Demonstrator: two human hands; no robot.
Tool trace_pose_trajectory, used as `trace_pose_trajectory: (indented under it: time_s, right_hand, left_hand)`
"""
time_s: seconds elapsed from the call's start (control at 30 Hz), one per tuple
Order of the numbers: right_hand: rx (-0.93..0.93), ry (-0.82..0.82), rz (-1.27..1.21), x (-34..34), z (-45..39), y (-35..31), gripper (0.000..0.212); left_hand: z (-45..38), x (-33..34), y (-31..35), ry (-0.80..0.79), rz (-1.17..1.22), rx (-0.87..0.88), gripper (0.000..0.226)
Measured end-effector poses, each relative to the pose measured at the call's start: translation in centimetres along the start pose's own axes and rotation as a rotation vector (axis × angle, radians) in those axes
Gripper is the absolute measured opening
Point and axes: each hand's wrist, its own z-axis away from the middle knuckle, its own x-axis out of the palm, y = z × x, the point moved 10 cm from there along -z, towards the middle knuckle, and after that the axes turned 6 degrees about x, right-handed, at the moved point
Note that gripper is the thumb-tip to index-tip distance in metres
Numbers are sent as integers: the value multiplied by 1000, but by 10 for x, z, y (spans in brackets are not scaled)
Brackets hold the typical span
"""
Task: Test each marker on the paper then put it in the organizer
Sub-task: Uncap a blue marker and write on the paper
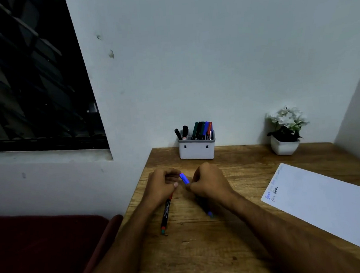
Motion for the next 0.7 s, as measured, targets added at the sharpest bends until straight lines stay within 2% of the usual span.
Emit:
trace_pose_trajectory:
  time_s: [0.13, 0.33, 0.53, 0.7]
  right_hand:
    - [-43, 31, -51, -22, -5, 19, 11]
    - [-180, 91, -100, -59, -2, 48, 5]
    - [-228, 170, -113, -92, -4, 86, 6]
    - [-217, 162, -139, -100, -2, 110, 10]
  left_hand:
    - [-12, 12, 29, 37, 77, 76, 43]
    - [-33, 57, 79, -47, 87, 216, 49]
    - [-43, 105, 108, -138, -30, 339, 26]
    - [-45, 123, 123, -89, -33, 369, 19]
